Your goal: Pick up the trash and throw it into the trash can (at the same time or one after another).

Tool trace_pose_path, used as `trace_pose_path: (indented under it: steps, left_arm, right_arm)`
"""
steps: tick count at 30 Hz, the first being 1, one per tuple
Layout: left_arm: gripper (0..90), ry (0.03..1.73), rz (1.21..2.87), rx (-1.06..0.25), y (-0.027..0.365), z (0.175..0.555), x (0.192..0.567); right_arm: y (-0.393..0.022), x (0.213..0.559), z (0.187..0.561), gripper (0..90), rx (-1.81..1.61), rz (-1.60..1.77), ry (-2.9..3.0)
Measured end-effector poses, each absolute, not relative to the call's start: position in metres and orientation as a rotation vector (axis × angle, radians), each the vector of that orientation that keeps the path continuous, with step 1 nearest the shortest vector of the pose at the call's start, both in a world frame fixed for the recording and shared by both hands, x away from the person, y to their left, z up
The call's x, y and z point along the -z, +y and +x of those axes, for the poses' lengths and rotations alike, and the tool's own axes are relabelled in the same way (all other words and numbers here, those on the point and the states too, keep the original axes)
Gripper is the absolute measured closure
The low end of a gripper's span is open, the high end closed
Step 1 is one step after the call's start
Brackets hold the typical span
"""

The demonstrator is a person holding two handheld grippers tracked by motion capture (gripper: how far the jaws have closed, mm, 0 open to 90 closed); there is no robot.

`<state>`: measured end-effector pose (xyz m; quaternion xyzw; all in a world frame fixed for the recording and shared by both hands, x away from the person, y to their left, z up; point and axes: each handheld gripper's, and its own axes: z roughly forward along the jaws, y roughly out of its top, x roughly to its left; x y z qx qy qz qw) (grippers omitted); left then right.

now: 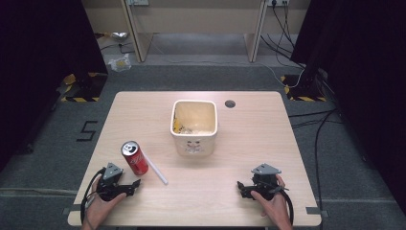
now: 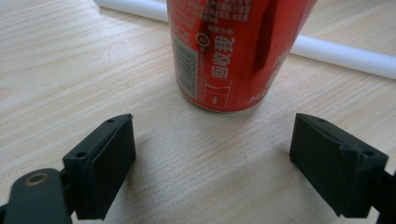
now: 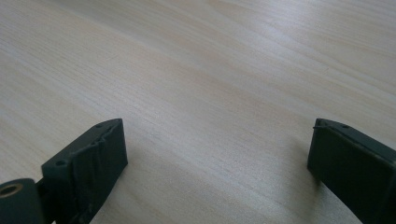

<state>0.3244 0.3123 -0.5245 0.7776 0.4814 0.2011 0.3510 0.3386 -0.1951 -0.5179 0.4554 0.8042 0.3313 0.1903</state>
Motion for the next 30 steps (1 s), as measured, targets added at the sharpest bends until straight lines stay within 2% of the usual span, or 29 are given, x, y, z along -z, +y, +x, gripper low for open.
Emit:
trace_pose_path:
  steps: [19,30]
  left_arm:
    - [14.9,1.259,2.003,-0.528,0.311,0.326,0.524]
    - [15.9,1.207,1.968,-0.548,0.306,0.321,0.513]
  right_arm:
    - [-0.195,0.518,0.339,3.0,-0.924,1.272,2.272]
    - [-0.195,0.518,0.339,2.9,-0.924,1.272,2.272]
